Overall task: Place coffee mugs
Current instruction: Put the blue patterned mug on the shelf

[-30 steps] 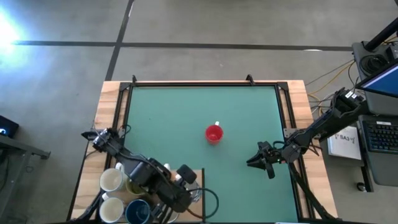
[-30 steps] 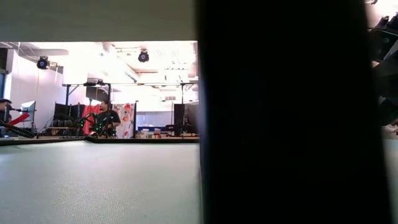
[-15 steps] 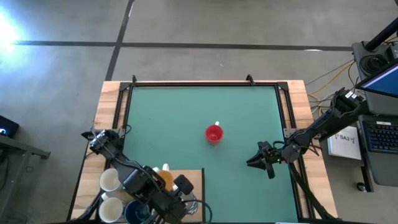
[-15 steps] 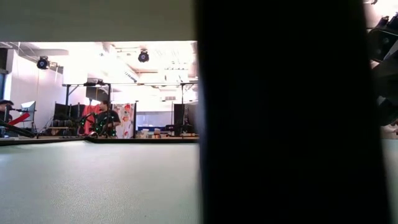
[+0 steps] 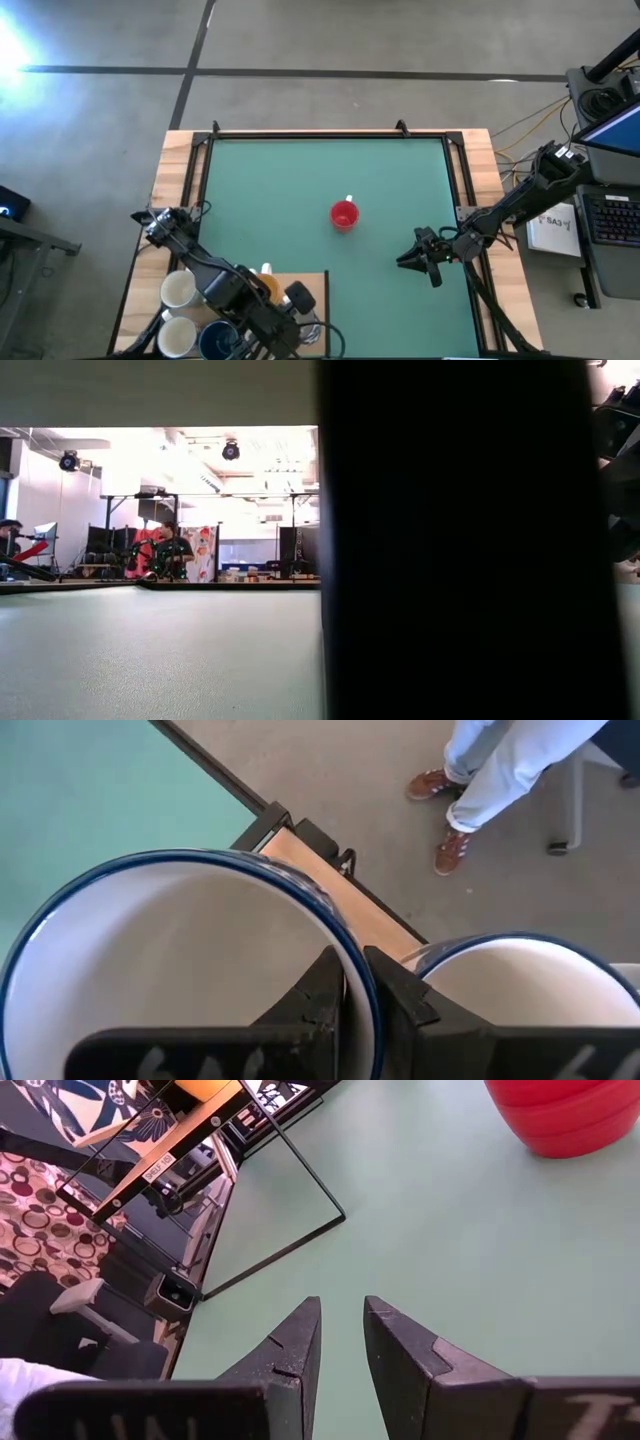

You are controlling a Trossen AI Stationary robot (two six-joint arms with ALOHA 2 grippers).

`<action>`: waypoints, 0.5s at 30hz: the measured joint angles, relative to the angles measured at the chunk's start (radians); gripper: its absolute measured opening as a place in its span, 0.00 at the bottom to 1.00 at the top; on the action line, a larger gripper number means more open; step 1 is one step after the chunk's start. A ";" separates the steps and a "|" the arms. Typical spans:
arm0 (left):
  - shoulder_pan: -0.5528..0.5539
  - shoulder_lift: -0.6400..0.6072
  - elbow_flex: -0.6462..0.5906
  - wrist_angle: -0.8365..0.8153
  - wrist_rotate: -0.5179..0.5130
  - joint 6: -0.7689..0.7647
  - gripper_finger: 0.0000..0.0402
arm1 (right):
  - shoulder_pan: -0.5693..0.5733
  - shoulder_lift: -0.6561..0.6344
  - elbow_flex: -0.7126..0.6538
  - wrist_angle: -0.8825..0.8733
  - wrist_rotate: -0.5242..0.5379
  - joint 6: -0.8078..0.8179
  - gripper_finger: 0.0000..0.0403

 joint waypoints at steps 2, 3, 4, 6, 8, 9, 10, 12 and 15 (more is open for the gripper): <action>0.004 0.000 -0.001 0.005 0.000 0.019 0.03 | 0.000 0.000 0.000 0.000 0.000 0.000 0.17; 0.007 0.000 -0.001 0.006 0.001 0.026 0.03 | 0.000 0.000 0.000 0.000 0.000 0.000 0.17; 0.011 0.000 -0.001 0.006 0.000 0.030 0.03 | 0.000 0.000 0.000 0.000 0.000 0.000 0.17; 0.015 0.000 -0.001 0.012 -0.001 0.036 0.03 | 0.000 0.000 0.000 0.000 0.000 0.000 0.17; 0.018 0.001 -0.001 0.026 0.005 0.040 0.04 | 0.000 0.000 0.000 0.000 0.000 0.000 0.17; 0.018 0.001 -0.001 0.030 0.012 0.039 0.04 | 0.000 0.000 0.000 0.000 0.000 0.000 0.17; 0.018 0.001 -0.001 0.033 0.021 0.034 0.04 | 0.000 0.000 0.000 0.000 0.000 0.000 0.17; 0.016 0.001 -0.001 0.037 0.036 0.015 0.05 | 0.000 0.000 0.000 0.000 0.000 0.000 0.17; 0.015 0.001 -0.005 0.037 0.041 -0.005 0.05 | 0.000 0.000 0.000 0.000 0.000 0.000 0.17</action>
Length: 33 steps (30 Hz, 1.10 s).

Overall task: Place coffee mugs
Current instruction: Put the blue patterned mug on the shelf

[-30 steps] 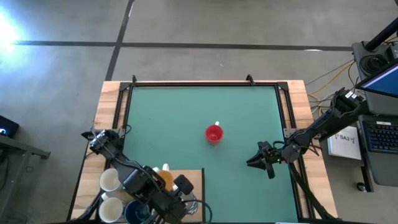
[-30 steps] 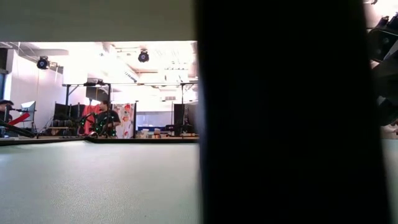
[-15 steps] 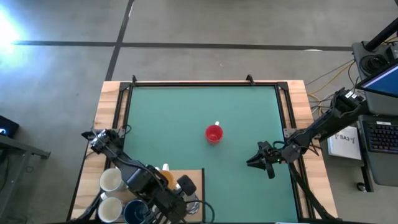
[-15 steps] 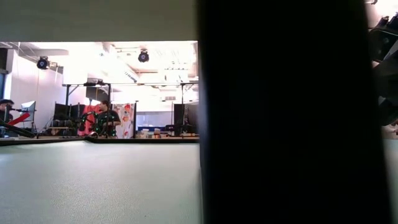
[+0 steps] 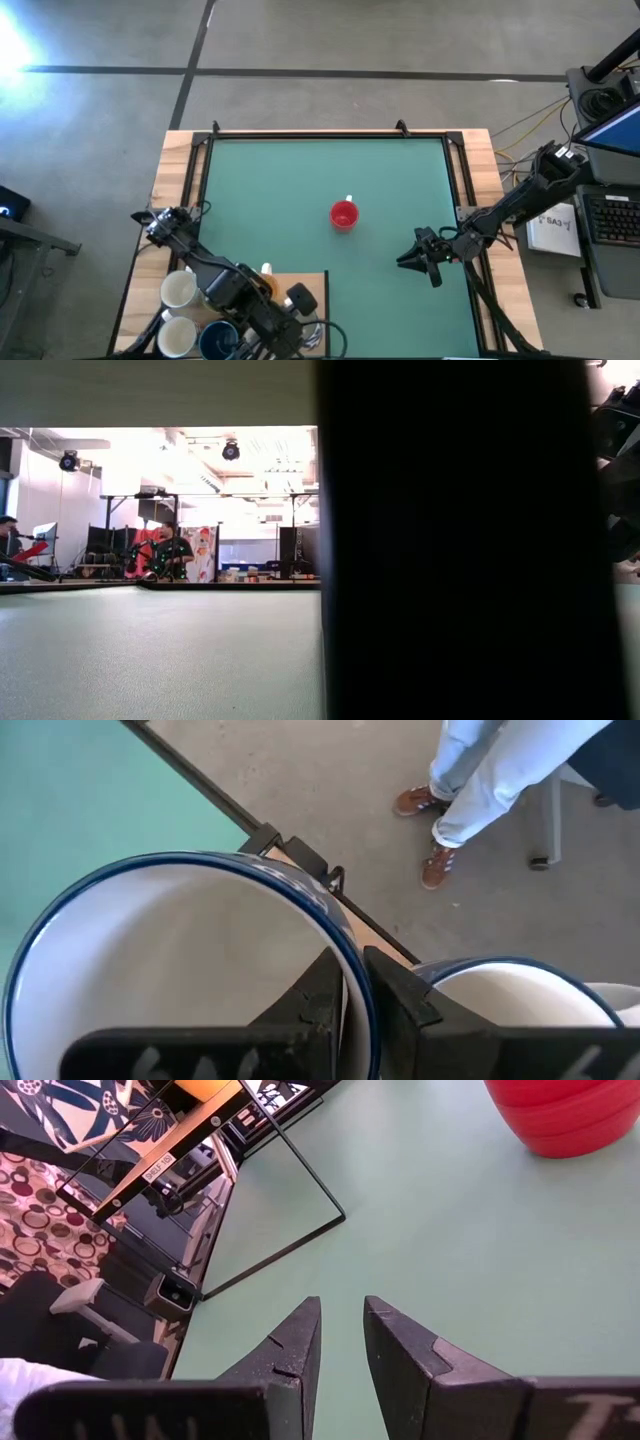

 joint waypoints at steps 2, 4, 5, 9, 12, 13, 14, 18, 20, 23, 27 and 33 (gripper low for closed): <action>0.002 0.000 -0.002 0.000 -0.002 -0.006 0.05 | 0.000 0.000 0.000 0.000 0.000 0.000 0.17; 0.002 0.000 -0.002 0.000 -0.003 -0.007 0.05 | 0.000 0.000 0.000 0.000 0.000 0.000 0.17; 0.002 0.000 -0.002 0.000 -0.003 -0.008 0.05 | 0.000 0.000 0.000 0.000 0.000 0.000 0.17; 0.005 0.001 -0.009 0.002 -0.003 -0.008 0.05 | 0.000 0.000 0.000 0.000 0.000 0.000 0.17; 0.005 0.015 -0.009 0.011 -0.001 -0.005 0.05 | 0.000 0.000 0.000 0.000 0.000 0.000 0.17; 0.005 0.022 -0.009 0.010 0.006 -0.004 0.05 | 0.000 0.000 0.000 0.000 0.000 0.000 0.17; 0.005 0.027 -0.009 0.013 0.016 -0.005 0.05 | 0.000 0.000 0.000 0.000 0.000 0.000 0.17; 0.006 0.035 -0.009 0.005 0.021 0.005 0.05 | 0.000 0.000 0.000 0.000 0.000 0.000 0.17; 0.006 0.035 -0.009 0.006 0.022 0.010 0.05 | 0.000 0.000 0.000 0.000 0.000 0.000 0.17; 0.005 0.035 -0.009 0.007 0.023 0.011 0.05 | 0.000 0.000 0.000 0.000 0.000 0.000 0.17; 0.010 0.035 -0.009 0.005 0.024 0.021 0.05 | 0.000 0.000 0.000 0.000 0.000 0.000 0.17; 0.017 0.035 -0.009 -0.002 0.024 0.036 0.05 | 0.000 0.000 0.000 0.000 0.000 0.000 0.17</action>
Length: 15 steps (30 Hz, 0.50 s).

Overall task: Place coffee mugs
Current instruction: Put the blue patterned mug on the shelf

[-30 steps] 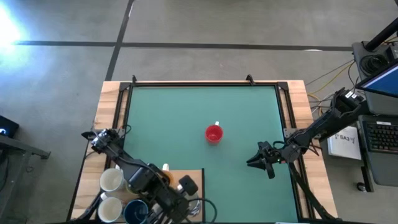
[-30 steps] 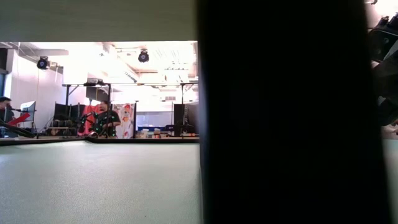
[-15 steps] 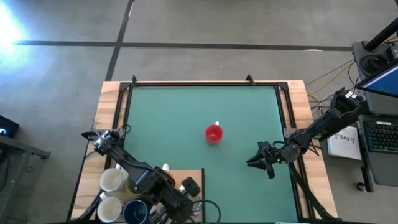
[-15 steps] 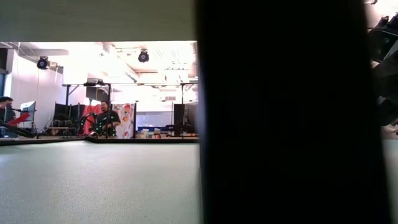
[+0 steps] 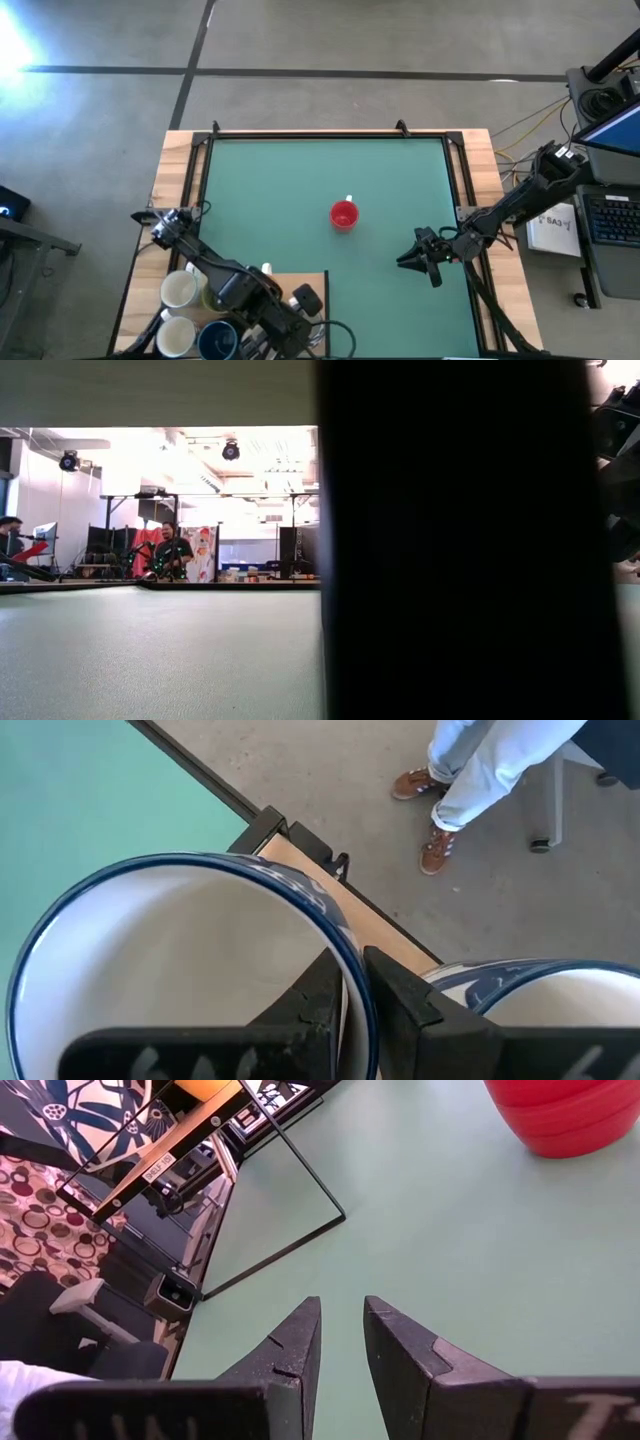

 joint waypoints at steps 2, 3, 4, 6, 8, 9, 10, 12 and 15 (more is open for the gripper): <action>0.000 0.000 0.000 0.000 0.001 0.019 0.05 | 0.000 0.000 0.000 0.000 0.000 0.000 0.17; 0.000 0.000 0.000 0.000 0.001 0.030 0.05 | 0.000 0.000 0.000 0.000 0.000 0.000 0.17; 0.000 0.000 0.000 0.000 0.002 0.037 0.05 | 0.000 0.000 0.000 0.000 0.000 0.000 0.17; 0.000 0.000 0.000 0.000 0.002 0.044 0.05 | 0.000 0.000 0.000 0.000 0.000 0.000 0.17; 0.001 0.000 0.000 -0.004 0.002 0.059 0.05 | 0.000 0.000 0.000 0.000 0.000 0.000 0.17; 0.002 0.000 0.000 -0.010 0.002 0.070 0.05 | 0.000 0.000 0.000 0.000 0.000 0.000 0.17; 0.003 0.000 0.000 -0.018 0.001 0.080 0.05 | 0.000 0.000 0.000 0.000 0.000 0.000 0.17; 0.007 0.000 0.000 -0.026 0.001 0.090 0.05 | 0.000 0.000 0.000 0.000 0.000 0.000 0.17; 0.016 0.000 0.001 -0.042 0.001 0.091 0.05 | 0.000 0.000 0.000 0.000 0.000 0.000 0.17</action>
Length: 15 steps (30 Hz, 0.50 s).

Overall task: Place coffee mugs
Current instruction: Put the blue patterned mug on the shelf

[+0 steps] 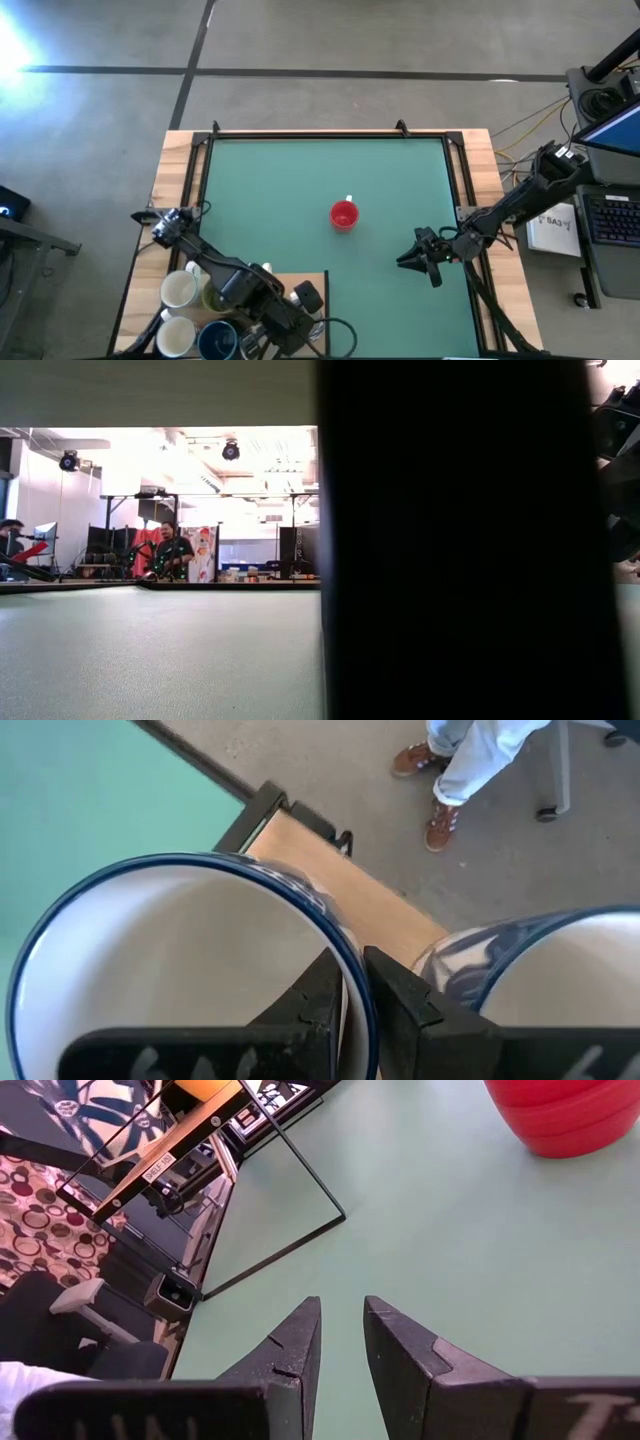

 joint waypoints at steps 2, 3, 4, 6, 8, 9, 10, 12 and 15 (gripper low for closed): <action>0.004 0.000 0.000 -0.008 -0.001 0.000 0.05 | 0.000 0.000 0.000 0.000 0.000 0.000 0.17; 0.006 0.000 0.000 -0.005 -0.001 0.000 0.05 | 0.000 0.000 0.000 0.000 0.000 0.000 0.17; 0.006 0.000 0.000 -0.006 -0.001 0.000 0.05 | 0.000 0.000 0.000 0.000 0.000 0.000 0.17; 0.007 0.000 0.000 -0.010 -0.003 0.000 0.05 | 0.000 0.000 0.000 0.000 0.000 0.000 0.17; 0.009 0.000 0.000 -0.019 -0.002 0.000 0.05 | 0.000 0.000 0.000 0.000 0.000 0.000 0.17; 0.009 0.000 0.000 -0.026 -0.003 0.000 0.05 | 0.000 0.000 0.000 0.000 0.000 0.000 0.17; 0.010 0.000 0.000 -0.030 -0.005 -0.004 0.05 | 0.000 0.000 0.000 0.000 0.000 0.000 0.17; 0.012 0.000 0.000 -0.032 -0.008 -0.010 0.05 | 0.000 0.000 0.000 0.000 0.000 0.000 0.17; 0.016 0.000 0.000 -0.035 -0.011 -0.014 0.05 | 0.000 0.000 0.000 0.000 0.000 0.000 0.17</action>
